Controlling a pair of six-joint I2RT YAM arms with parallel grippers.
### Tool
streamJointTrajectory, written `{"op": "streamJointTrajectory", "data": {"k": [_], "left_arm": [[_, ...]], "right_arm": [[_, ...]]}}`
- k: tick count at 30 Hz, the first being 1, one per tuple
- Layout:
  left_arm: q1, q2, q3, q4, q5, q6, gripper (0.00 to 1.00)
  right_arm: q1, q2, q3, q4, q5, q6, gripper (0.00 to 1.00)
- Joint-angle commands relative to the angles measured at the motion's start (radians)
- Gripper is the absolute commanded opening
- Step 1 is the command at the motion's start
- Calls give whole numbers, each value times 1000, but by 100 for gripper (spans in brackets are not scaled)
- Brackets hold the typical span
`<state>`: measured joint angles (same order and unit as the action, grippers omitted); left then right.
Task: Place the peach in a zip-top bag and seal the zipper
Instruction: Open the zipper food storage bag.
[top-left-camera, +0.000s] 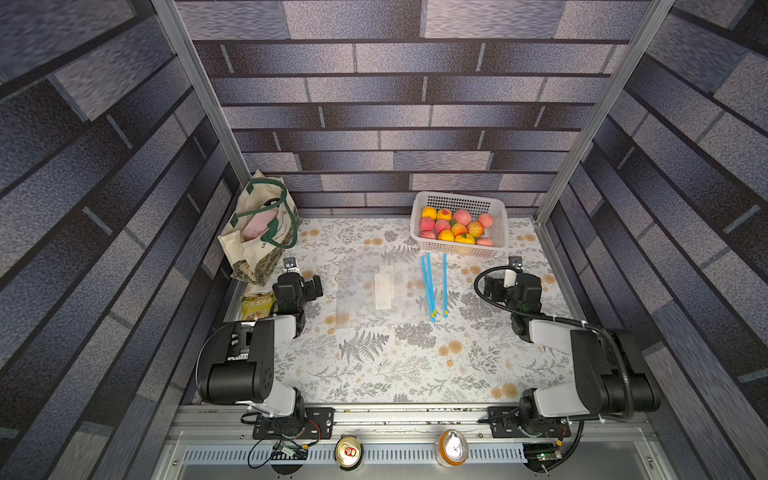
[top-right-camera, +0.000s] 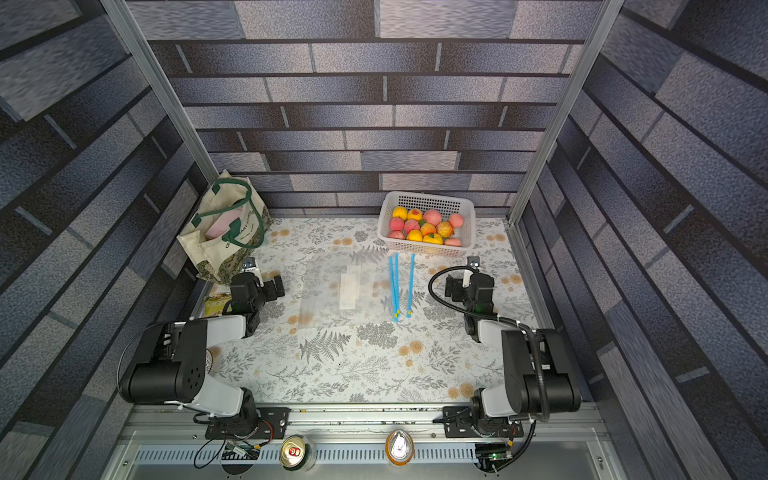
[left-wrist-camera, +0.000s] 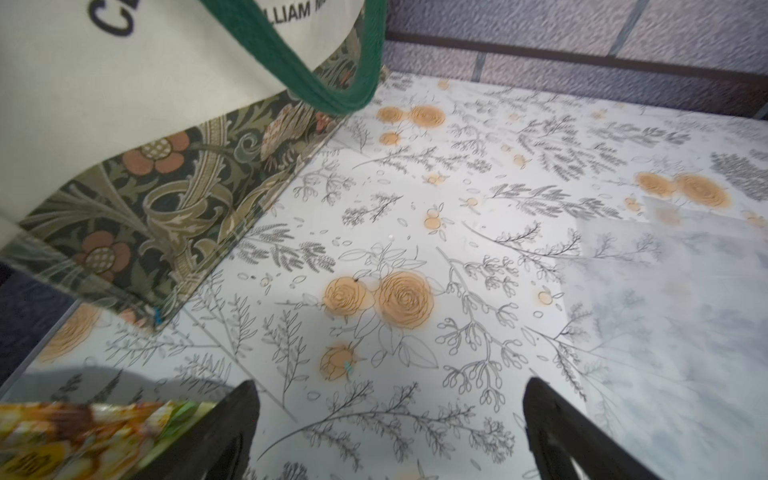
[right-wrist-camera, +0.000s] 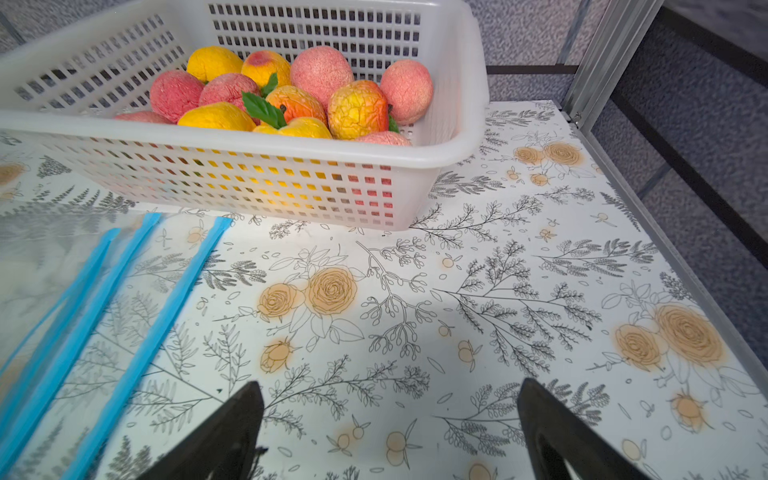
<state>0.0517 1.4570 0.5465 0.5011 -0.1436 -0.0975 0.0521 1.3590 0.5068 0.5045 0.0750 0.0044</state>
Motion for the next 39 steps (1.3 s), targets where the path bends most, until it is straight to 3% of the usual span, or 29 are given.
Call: {"op": "streamJointTrajectory", "data": {"k": [1,5,9,13,16,21,39], "left_arm": [[-25,-110,196,-356,-172,-125,100],[-84,-121,353,-653,-148,-277,100],[-333,-85,502,-955,-192,-367,100],[-538,47,653,-1144,-181,-432,100],[-608,117,703,-1188,-188,-449,100],[-602,159,656,-1145,-88,-498,100],[-581,194,662,-1134,-24,-519,100]], "right_arm": [[12,-166,135,-386,-42,112,93],[80,-315,153,-629,-139,276,87],[191,-360,106,-673,-224,383,76],[267,-220,136,-580,-307,442,49],[322,-69,244,-578,-331,438,41],[346,173,385,-591,-413,449,31],[393,463,513,-560,-396,434,31]]}}
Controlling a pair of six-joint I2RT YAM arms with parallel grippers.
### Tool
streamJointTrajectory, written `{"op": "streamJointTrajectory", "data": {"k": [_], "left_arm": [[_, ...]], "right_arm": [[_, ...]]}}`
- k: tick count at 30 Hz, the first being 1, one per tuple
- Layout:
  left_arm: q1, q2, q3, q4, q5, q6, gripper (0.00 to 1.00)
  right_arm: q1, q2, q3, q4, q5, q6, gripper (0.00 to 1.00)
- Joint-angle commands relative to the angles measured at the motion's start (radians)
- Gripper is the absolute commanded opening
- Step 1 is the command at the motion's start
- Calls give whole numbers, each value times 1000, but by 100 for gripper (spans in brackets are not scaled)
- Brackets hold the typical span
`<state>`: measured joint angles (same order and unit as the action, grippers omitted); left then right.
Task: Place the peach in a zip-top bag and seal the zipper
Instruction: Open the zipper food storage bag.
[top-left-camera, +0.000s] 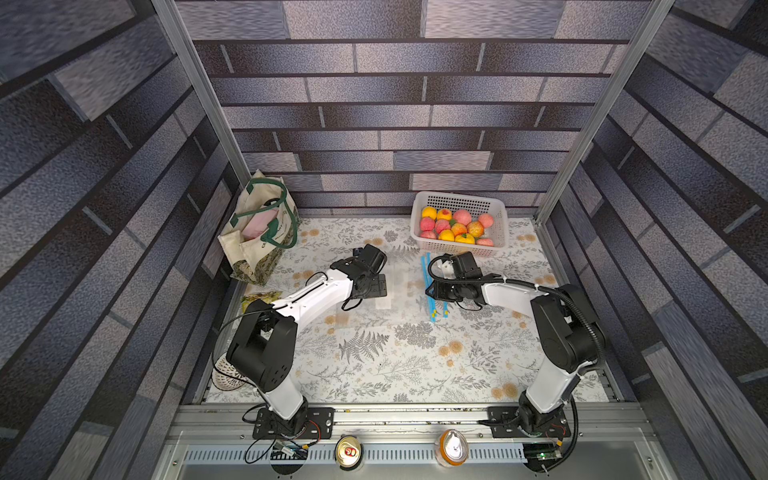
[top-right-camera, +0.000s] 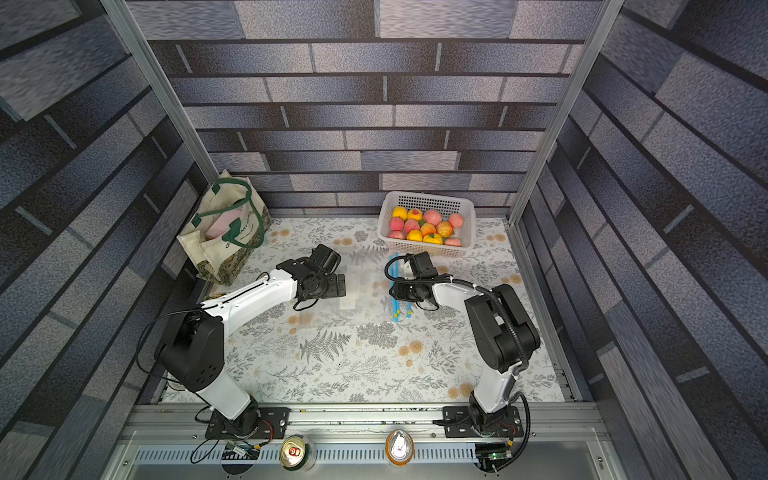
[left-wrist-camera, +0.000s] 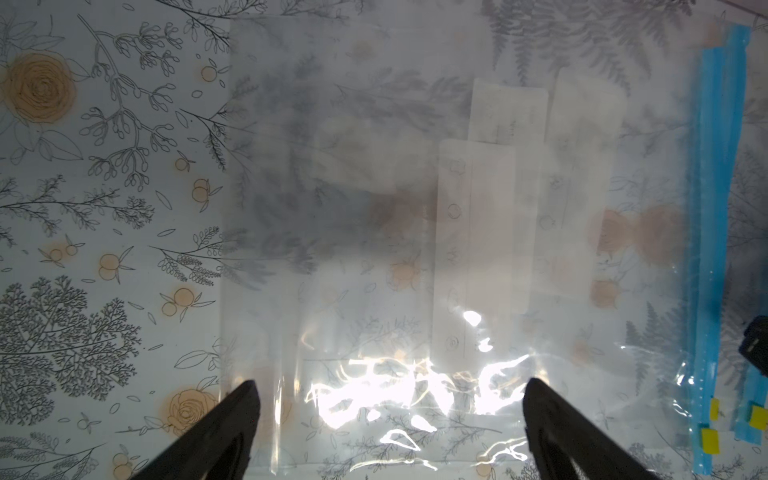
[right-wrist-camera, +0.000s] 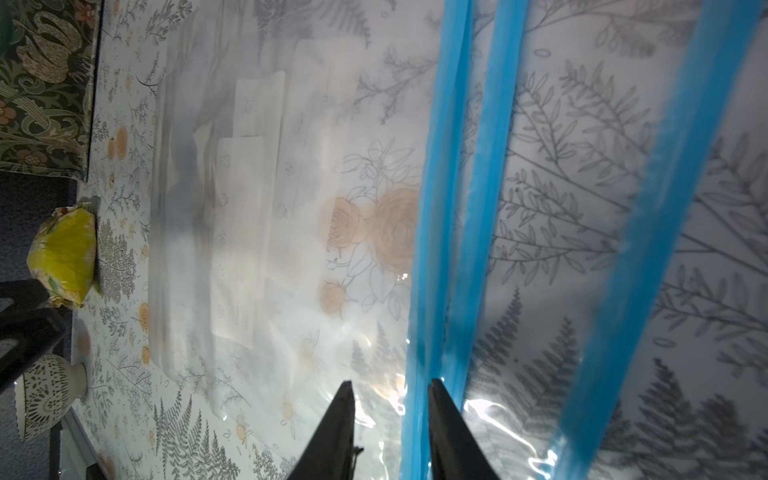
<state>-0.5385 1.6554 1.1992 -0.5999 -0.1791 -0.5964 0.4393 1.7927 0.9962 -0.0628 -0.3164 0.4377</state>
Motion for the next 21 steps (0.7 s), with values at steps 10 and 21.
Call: {"op": "streamJointTrajectory", "data": {"k": [10,21], "left_arm": [[25,-6,7,-33,0,-24,100],[40,67,125,-88,211,-147,96]], "right_arm": [[6,76,-1,110,-73,59,18],[67,-38,-60,221,-109,97,0]]}}
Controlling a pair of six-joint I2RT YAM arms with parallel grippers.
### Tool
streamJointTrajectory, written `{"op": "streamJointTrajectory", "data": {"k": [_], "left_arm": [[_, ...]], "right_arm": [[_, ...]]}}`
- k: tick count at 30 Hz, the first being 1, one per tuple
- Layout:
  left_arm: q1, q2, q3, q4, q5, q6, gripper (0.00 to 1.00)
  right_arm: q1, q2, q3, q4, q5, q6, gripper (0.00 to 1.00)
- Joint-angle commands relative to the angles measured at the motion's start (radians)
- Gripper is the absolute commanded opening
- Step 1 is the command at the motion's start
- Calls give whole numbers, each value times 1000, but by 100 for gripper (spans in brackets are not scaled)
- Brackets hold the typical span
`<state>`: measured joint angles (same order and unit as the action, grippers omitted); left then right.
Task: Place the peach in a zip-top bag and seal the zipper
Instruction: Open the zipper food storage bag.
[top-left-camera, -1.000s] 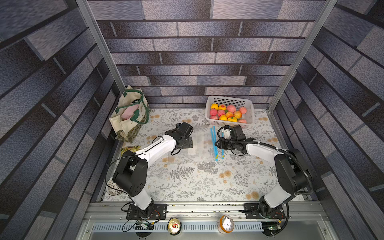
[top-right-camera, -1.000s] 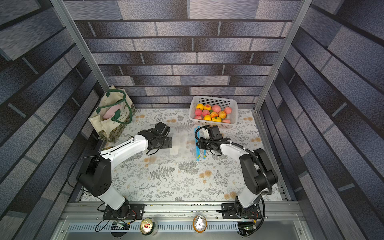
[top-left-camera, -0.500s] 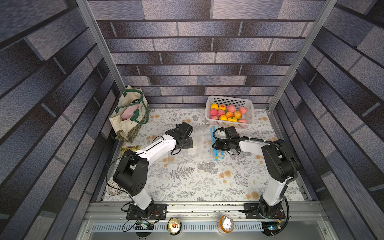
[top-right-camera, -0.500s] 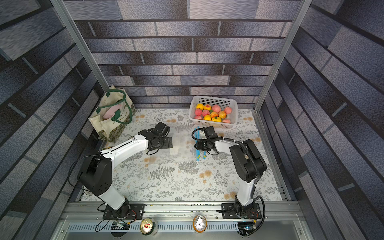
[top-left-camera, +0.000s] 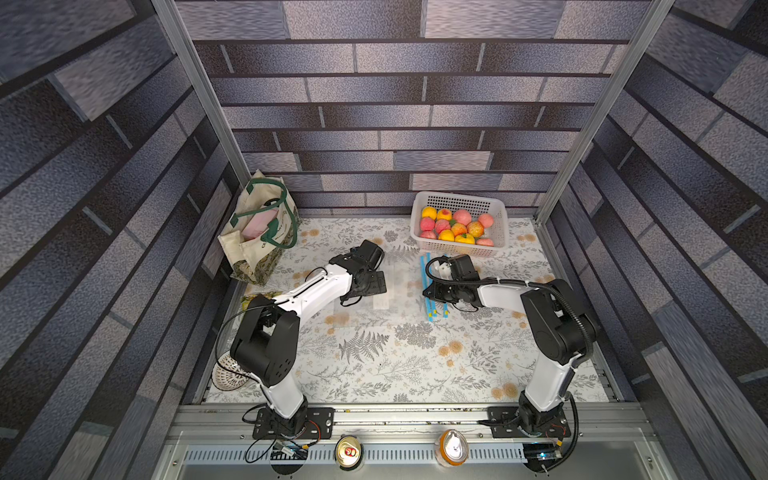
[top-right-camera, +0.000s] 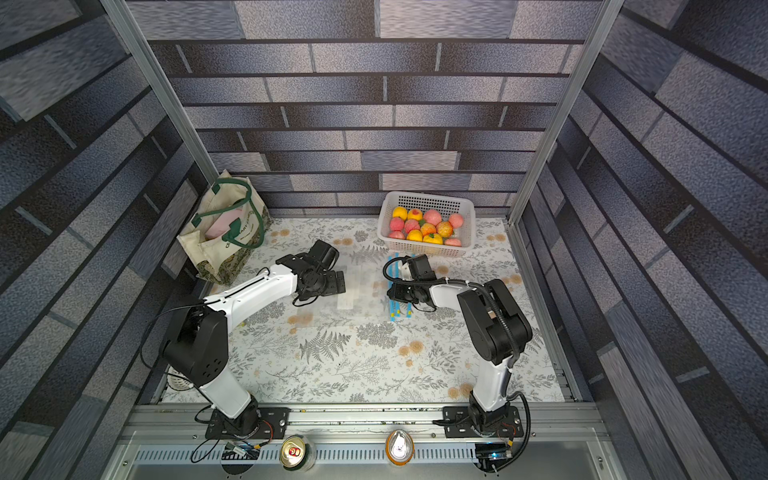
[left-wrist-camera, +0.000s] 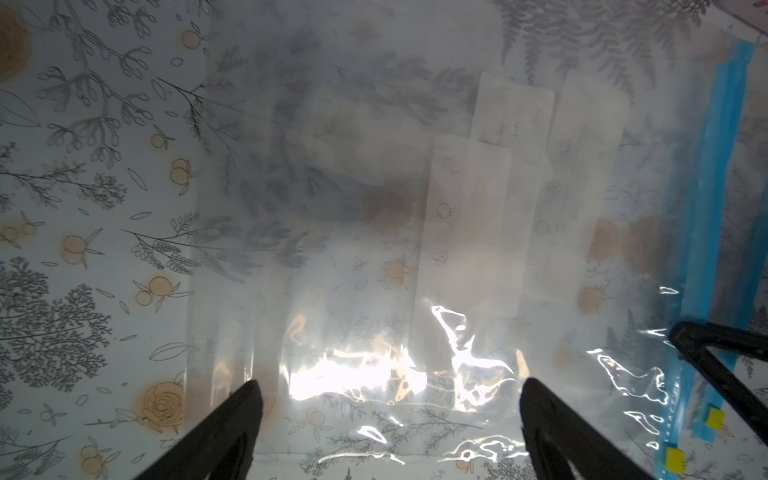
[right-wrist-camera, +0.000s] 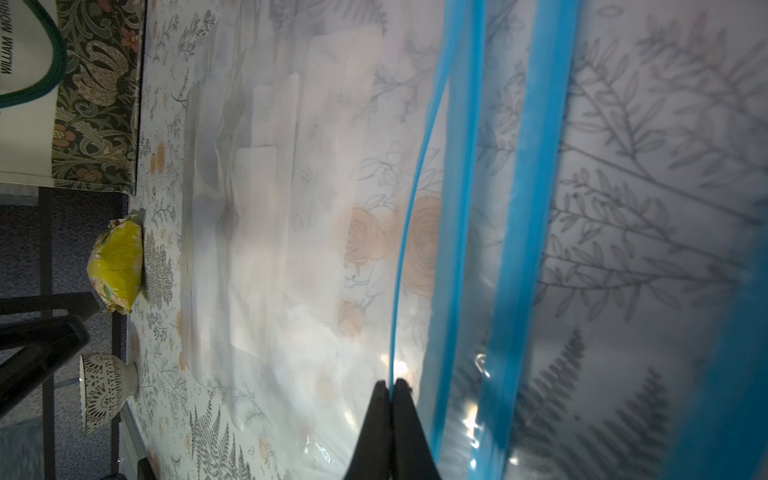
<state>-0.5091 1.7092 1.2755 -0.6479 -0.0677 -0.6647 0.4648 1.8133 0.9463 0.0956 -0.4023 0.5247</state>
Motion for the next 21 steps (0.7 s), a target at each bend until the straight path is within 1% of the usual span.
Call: {"op": "streamJointTrajectory", "data": {"k": [1,4,6,10,12,17,21], "left_arm": [[17,22,58,-31,134,-106,95],[37,46,63,47,245,-179,91],[39,67,74,83,273,-201,88],[32,103,94,118,251,-200,81],[33,120,103,116,238,-198,78],[15,136,115,138,211,-177,75],[14,113,90,185,232,-184,74]], "right_arm": [[64,-65,-14,85,-20,5,0],[129,-61,-20,153,7,6,0],[157,-43,-15,188,22,20,0],[185,-18,-20,280,40,73,0],[194,0,-3,274,40,78,0],[212,39,31,250,39,83,0],[215,51,35,249,44,97,0]]}}
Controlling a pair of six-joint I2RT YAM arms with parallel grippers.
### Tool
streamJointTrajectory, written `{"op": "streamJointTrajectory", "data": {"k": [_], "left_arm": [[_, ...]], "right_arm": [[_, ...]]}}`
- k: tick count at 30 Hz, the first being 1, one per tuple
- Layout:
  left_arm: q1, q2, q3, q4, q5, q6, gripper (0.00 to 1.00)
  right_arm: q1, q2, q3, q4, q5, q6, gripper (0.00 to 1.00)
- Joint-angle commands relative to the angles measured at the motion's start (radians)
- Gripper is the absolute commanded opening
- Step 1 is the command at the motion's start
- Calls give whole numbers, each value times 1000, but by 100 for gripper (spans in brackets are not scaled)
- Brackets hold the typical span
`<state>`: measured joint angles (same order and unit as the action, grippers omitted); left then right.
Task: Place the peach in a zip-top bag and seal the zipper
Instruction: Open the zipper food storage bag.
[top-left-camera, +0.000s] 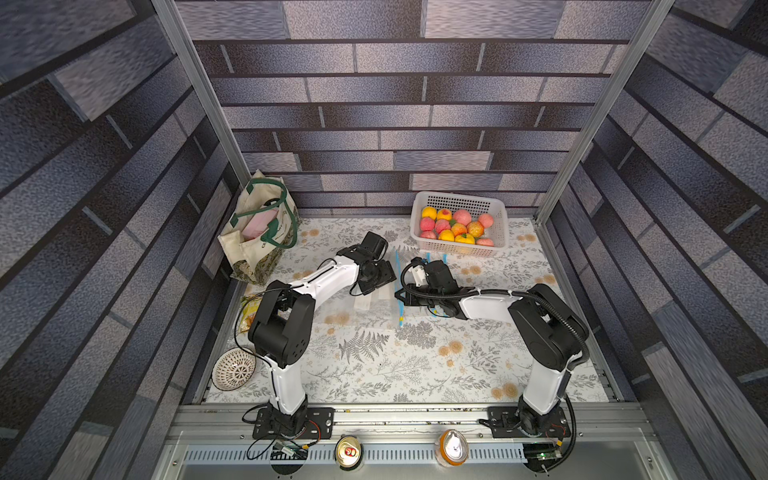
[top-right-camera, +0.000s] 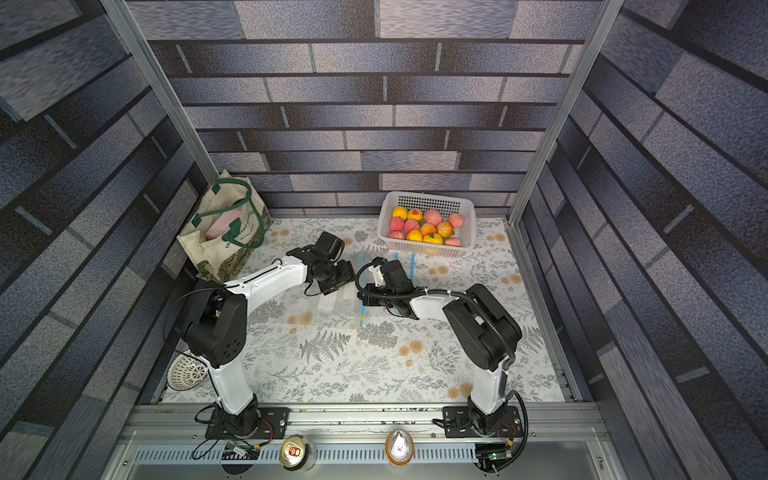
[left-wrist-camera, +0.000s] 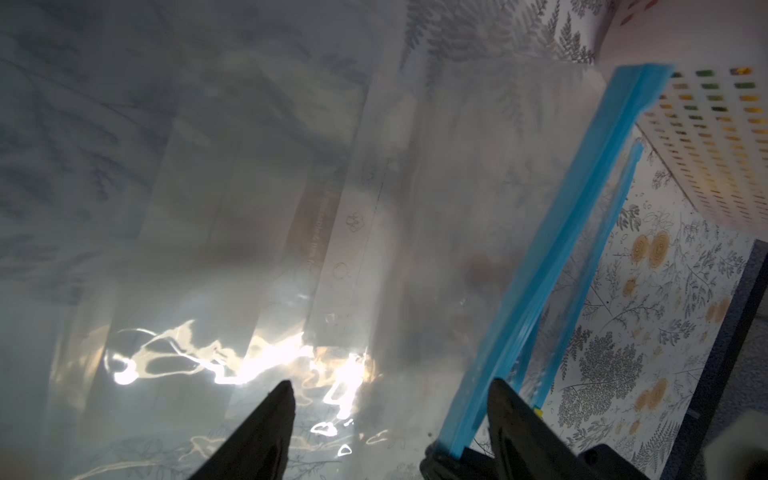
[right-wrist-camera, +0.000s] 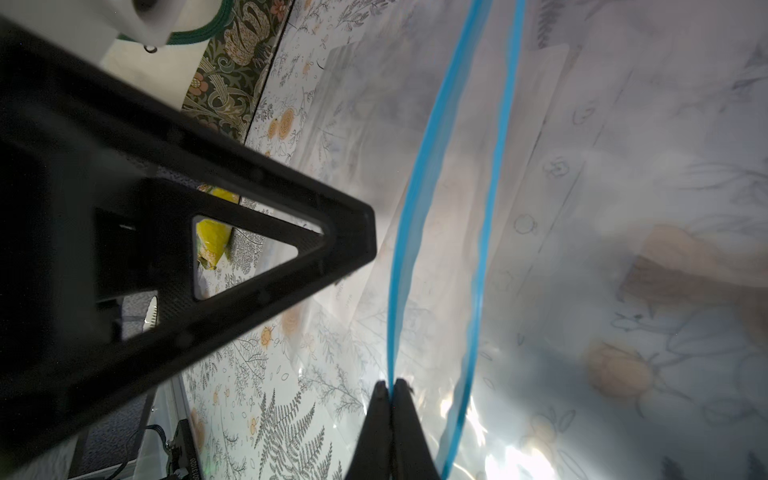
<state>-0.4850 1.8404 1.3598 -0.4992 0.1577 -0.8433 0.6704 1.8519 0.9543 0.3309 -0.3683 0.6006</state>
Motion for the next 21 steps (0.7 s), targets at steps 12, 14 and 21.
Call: {"op": "streamJointTrajectory", "data": {"k": [12,14,21], "left_arm": [[-15,64,53,13,-9,27,66],[-17,77,67,5,-14,39,65],[-57,124,144,-101,-126,121,39]], "right_arm": [[24,19,48,16,3,29,0],[24,21,52,16,2,31,0],[27,33,74,-15,5,33,0]]}}
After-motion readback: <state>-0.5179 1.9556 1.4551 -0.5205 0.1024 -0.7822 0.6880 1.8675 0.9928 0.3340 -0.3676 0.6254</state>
